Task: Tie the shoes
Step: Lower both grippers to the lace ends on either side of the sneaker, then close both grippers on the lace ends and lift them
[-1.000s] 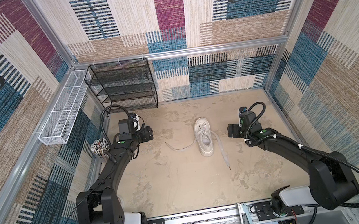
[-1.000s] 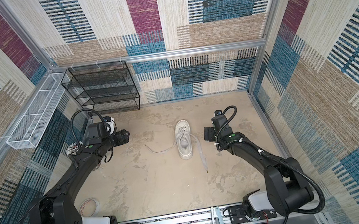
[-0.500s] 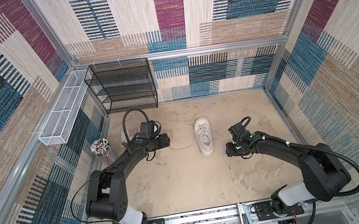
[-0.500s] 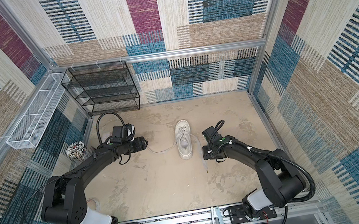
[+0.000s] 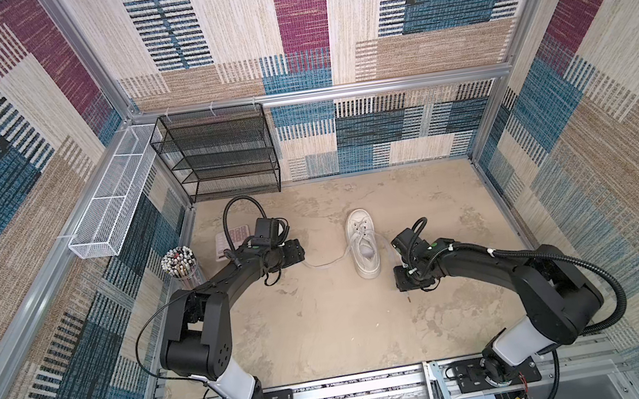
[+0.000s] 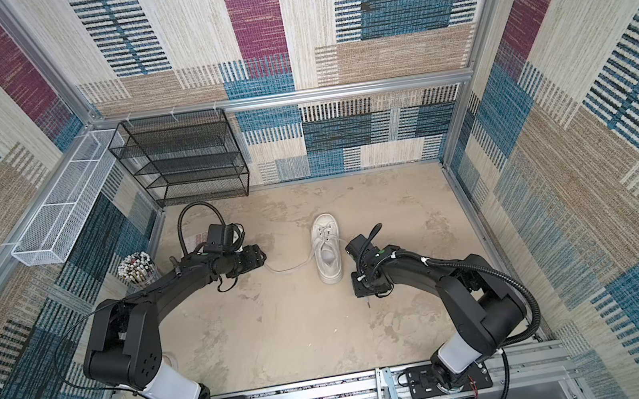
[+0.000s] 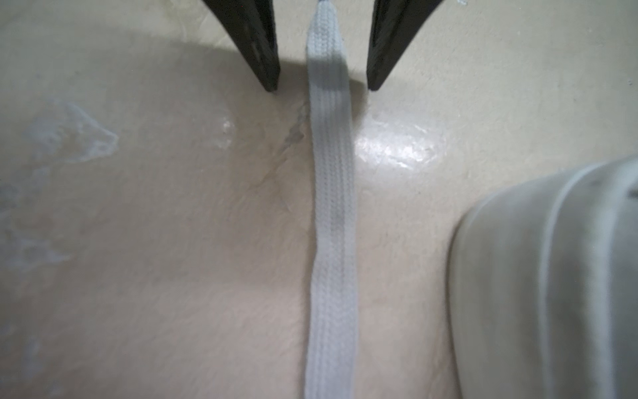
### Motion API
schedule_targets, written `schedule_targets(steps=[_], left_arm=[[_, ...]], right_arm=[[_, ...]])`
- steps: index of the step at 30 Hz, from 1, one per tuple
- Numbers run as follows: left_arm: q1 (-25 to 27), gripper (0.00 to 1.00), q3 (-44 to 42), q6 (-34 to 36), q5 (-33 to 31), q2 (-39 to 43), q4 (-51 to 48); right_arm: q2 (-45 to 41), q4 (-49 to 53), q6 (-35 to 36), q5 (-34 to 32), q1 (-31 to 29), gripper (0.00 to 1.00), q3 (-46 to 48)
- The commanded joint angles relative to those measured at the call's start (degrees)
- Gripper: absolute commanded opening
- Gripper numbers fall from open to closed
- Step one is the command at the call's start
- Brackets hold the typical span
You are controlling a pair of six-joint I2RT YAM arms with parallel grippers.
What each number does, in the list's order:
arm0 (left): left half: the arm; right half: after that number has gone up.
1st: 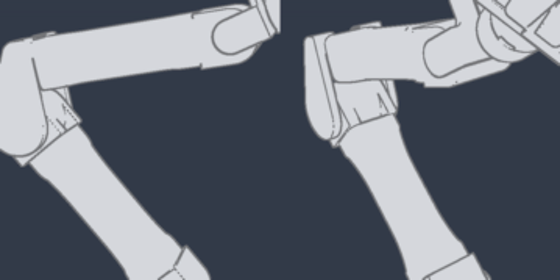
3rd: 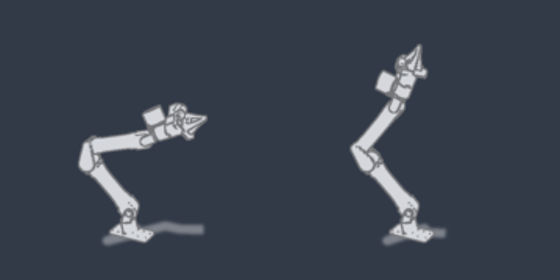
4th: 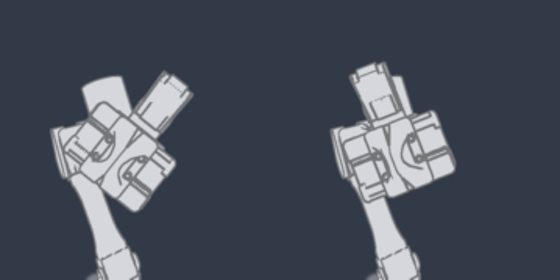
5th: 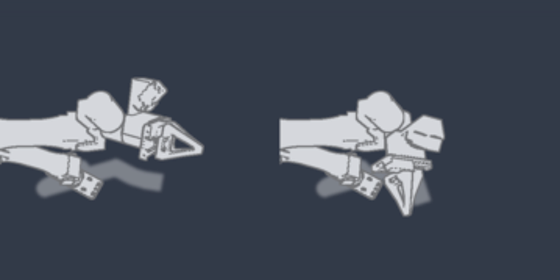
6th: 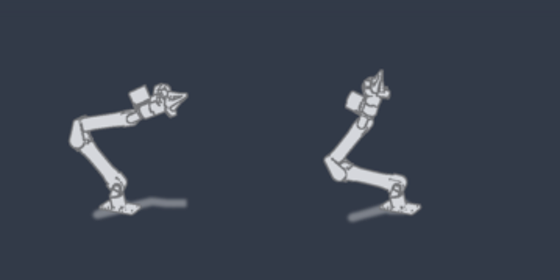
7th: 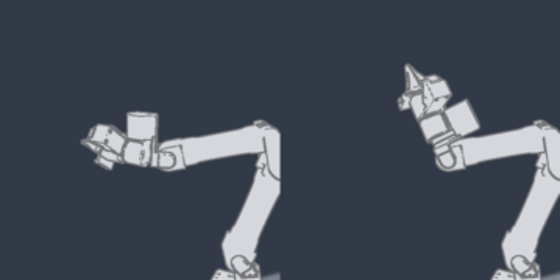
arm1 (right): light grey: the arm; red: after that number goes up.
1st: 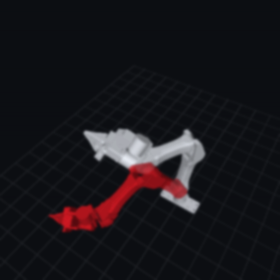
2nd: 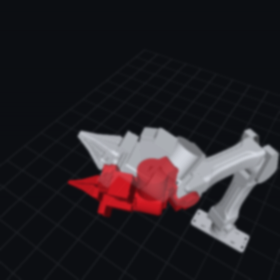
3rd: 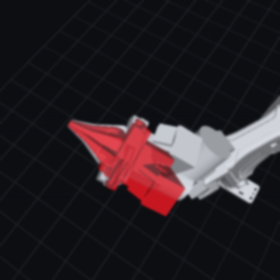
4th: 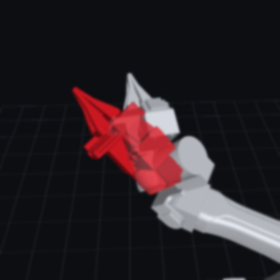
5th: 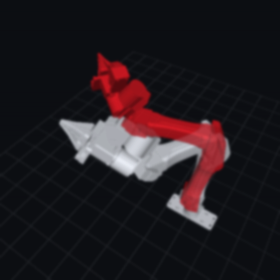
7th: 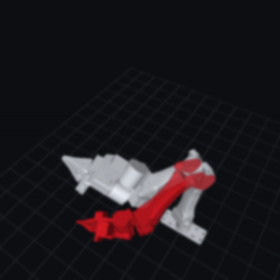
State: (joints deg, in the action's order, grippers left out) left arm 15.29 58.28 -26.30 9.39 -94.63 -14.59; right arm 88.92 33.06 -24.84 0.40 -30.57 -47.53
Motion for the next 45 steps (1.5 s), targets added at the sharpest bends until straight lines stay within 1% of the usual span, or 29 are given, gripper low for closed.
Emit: schedule_targets(steps=[1,2,5,9,10,14,18,24,26,28,29,32,35,39,45], left_arm=[[0.1,0.71,0.7,-1.5,0.5,-0.8,1.0],[0.2,0.71,0.7,-1.6,0.5,-1.0,1.1],[0.3,0.7,0.8,-1.7,0.0,-1.7,1.1],[0.6,0.69,1.4,-2.0,0.1,-3.2,1.0],[0.8,0.69,1.6,-2.2,0.1,-3.7,1.0],[1.8,0.67,2.7,-2.1,-0.9,-5.6,1.0],[2.9,0.62,3.9,-1.9,-2.0,-8.2,1.1],[4.4,0.56,5.8,-1.1,-4.2,-11.2,0.1],[5.3,0.53,6.7,-0.2,-5.4,-12.2,-0.8],[6.1,0.4,7.6,0.5,-6.8,-13.1,-1.5],[6.5,0.37,8.1,0.7,-7.4,-13.5,-1.9],[7.2,0.22,9.0,1.3,-8.5,-14.5,-2.9],[7.3,0.01,9.4,2.3,-9.0,-14.4,-3.4],[7.3,0.0,9.7,3.4,-9.6,-12.5,-4.0],[7.3,0.0,9.8,4.4,-10.1,-8.4,-4.0]], right_arm=[[1.3,1.1,-1.1,-1.2,-0.6,0.4,-0.7],[1.7,1.2,-1.2,-1.4,-0.8,0.39,-0.7],[2.8,1.4,-1.4,-2.0,-1.2,0.32,-0.9],[3.6,2.7,-1.9,-4.4,-1.6,0.21,-1.4],[3.6,3.0,-1.9,-5.2,-1.6,0.17,-1.6],[2.1,2.8,-1.8,-6.9,-1.7,0.05,-2.0],[-0.9,1.8,-1.9,-8.6,-1.7,0.01,-2.1],[-6.1,1.6,-1.5,-13.0,-1.6,0.0,-2.0],[-7.6,1.4,-1.2,-13.6,-1.6,0.0,-2.2],[-8.9,1.2,-0.9,-13.5,-1.6,0.0,-2.6],[-9.6,1.3,-0.9,-13.5,-1.5,0.0,-2.9],[-11.2,1.7,-0.3,-13.4,-1.5,0.0,-4.4],[-12.8,1.9,0.1,-13.4,-1.2,0.0,-6.1],[-14.2,2.1,0.4,-13.8,-0.1,0.0,-7.6],[-13.1,2.7,4.0,-15.6,1.8,0.0,-12.1]])
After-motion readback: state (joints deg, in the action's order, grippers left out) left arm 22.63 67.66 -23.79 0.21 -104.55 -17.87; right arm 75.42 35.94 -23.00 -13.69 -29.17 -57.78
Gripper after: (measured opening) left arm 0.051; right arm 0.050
